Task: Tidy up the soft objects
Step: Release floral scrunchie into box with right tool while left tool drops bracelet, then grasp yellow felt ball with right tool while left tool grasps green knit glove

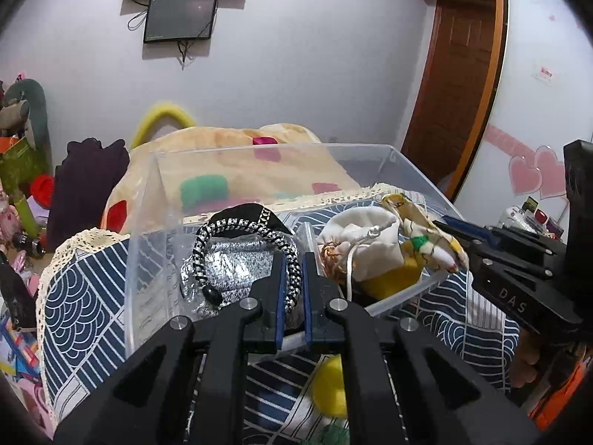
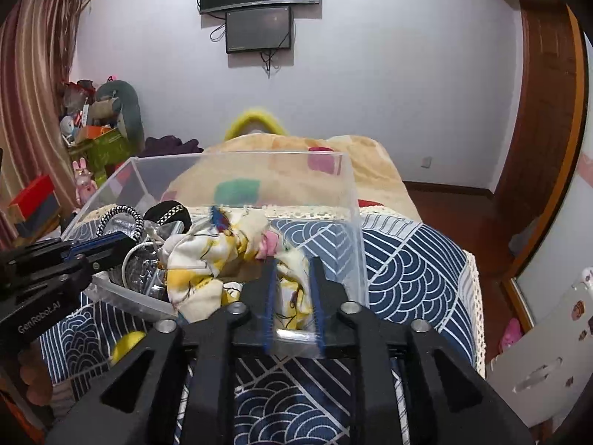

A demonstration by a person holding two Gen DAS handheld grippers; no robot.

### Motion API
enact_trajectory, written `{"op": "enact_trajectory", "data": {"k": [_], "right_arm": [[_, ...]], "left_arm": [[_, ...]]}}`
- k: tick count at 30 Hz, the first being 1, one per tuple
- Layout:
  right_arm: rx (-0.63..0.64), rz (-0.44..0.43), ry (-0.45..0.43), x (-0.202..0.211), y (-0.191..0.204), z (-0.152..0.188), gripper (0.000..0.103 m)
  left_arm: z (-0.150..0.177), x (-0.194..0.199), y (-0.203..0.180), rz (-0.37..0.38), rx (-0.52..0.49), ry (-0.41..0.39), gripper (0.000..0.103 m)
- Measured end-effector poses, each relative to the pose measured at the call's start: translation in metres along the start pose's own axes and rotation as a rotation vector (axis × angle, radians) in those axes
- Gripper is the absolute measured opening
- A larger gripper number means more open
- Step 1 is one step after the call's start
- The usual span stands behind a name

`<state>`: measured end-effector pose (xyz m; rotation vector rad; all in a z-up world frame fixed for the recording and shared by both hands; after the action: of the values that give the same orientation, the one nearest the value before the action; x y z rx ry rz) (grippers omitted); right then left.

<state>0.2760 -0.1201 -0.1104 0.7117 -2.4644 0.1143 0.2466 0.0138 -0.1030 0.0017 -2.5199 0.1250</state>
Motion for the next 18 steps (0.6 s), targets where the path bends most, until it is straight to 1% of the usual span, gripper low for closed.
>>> {"op": "enact_trajectory", "data": {"k": [1,3,5,8,10,12,13,14,15,18], "right_arm": [[0.000,-0.002,-0.006,0.002,-0.001,0.000,0.028],[0.004,0.004,-0.019,0.009,-0.003,-0.002,0.032],[0.011,0.000,-0.034,0.016,-0.002,-0.005,0.033],[0.014,-0.001,-0.067,0.028,-0.001,-0.008,0.039],[0.019,-0.002,-0.088,0.036,0.002,-0.010,0.045],[0.024,-0.015,-0.108,0.047,0.005,-0.011,0.048],[0.024,-0.023,-0.112,0.048,0.009,-0.011,0.049],[0.026,-0.035,-0.114,0.051,0.011,-0.010,0.049],[0.029,-0.045,-0.114,0.053,0.015,-0.008,0.050],[0.042,-0.088,-0.095,0.053,0.027,-0.001,0.050]], "left_arm": [[0.001,0.001,0.000,-0.004,-0.005,-0.001,0.006],[0.002,0.005,-0.001,-0.004,-0.009,-0.001,0.006],[0.002,0.009,-0.001,0.003,-0.005,0.002,0.007],[0.004,0.019,-0.001,0.006,-0.002,-0.001,0.011],[0.004,0.025,-0.001,0.013,-0.005,-0.005,0.015],[0.005,0.032,-0.001,0.017,-0.008,-0.012,0.028],[0.004,0.035,-0.002,0.015,-0.010,-0.017,0.032],[0.004,0.039,-0.003,0.012,-0.012,-0.022,0.040],[0.005,0.042,-0.002,0.011,-0.013,-0.027,0.045],[0.009,0.053,0.000,0.011,-0.005,-0.043,0.054]]}}
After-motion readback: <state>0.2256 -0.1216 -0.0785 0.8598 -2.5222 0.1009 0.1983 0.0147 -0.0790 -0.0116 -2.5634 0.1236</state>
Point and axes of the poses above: each gripper's, at about its wrist camera, not at the fingertips, and x roughly against the way its jaws point, y to its left, z to its underside, the point moved 8 cm from there along -x, roughly the way its jaws point, and after that the axes turned 7 degrees about -z, right-handed, at the moved point
